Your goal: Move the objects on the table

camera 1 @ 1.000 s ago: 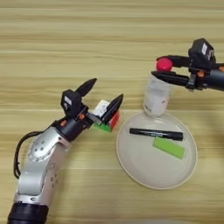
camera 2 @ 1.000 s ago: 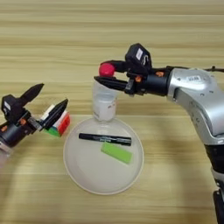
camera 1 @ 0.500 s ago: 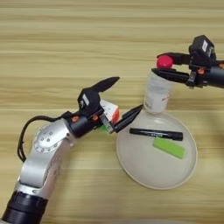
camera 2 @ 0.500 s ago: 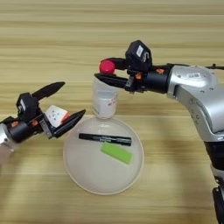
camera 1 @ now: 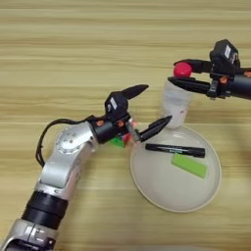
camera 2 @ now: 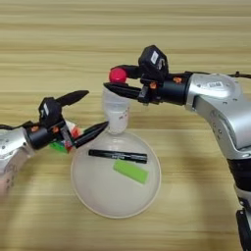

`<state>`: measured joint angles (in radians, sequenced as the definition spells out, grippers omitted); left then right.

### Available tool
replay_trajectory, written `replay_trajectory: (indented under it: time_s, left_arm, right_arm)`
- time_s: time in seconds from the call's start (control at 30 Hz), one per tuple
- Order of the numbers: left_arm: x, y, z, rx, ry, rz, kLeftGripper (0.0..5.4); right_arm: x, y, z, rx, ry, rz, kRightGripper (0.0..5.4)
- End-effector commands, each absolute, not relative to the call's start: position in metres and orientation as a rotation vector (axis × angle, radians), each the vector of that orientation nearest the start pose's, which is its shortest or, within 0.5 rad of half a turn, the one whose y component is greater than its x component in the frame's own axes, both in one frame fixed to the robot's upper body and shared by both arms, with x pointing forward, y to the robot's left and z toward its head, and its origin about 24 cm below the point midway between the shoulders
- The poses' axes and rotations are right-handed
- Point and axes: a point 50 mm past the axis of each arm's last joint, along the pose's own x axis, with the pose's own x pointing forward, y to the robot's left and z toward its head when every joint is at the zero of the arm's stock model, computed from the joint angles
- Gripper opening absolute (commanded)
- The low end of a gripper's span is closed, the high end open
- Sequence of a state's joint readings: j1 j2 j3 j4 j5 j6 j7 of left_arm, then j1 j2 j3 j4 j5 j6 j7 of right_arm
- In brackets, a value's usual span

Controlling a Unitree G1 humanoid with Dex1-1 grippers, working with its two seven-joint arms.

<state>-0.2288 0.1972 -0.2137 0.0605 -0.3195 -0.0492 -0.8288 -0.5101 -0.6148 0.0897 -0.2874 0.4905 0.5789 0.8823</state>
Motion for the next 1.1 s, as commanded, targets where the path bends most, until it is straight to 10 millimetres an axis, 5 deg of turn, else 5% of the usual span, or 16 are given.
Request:
replay_trajectory:
  time_s: [0.03, 0.57, 1.1]
  left_arm:
    - [0.265, 0.079, 0.087, -0.034, -0.186, -1.148, 5.4]
    - [0.258, 0.056, 0.096, -0.051, -0.238, -1.227, 5.4]
    - [0.266, 0.053, 0.096, -0.062, -0.238, -1.181, 5.4]
  right_arm:
    - [0.276, -0.135, 0.212, -0.318, -0.096, 1.175, 1.87]
    - [0.267, -0.125, 0.208, -0.328, -0.108, 1.218, 1.87]
    - [0.259, -0.116, 0.205, -0.325, -0.121, 1.246, 1.87]
